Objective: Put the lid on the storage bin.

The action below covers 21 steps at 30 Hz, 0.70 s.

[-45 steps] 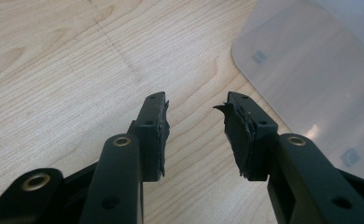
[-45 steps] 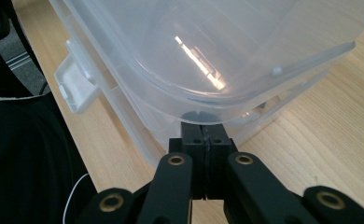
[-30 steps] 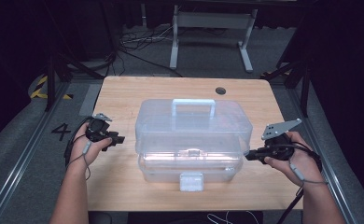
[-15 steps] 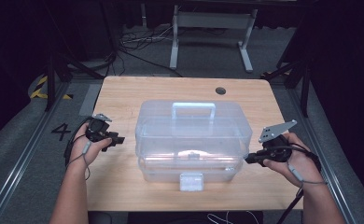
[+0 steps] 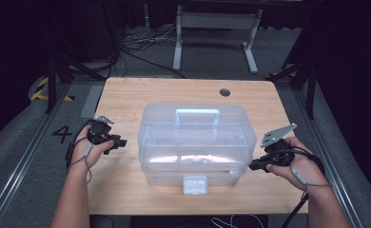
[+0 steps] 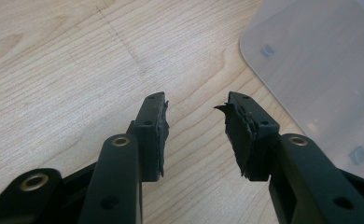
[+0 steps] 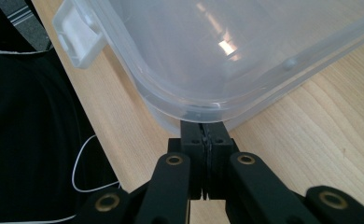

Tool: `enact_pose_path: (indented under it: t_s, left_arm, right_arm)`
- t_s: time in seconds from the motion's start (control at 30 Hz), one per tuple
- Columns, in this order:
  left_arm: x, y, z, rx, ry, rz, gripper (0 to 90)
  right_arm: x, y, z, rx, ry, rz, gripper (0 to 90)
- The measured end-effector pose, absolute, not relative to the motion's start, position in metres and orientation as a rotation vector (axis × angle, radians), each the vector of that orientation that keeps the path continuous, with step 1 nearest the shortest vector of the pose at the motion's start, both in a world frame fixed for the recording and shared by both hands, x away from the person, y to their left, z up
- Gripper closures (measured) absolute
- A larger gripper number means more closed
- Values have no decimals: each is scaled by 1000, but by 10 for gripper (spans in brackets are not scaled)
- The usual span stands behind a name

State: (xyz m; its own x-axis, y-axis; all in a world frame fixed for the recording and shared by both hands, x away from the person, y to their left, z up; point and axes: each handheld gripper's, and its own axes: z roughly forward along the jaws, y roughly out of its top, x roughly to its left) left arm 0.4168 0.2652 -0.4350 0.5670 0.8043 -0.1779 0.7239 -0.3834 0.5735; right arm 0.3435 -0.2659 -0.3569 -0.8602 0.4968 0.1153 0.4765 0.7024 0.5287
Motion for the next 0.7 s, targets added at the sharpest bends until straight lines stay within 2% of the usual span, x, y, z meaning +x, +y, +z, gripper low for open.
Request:
enact_pose_path:
  t_s: [0.7]
  left_arm:
    - [416, 267, -437, 2192, 1221, 167, 590]
  right_arm:
    - [344, -263, -364, 813, 2917, 800, 895]
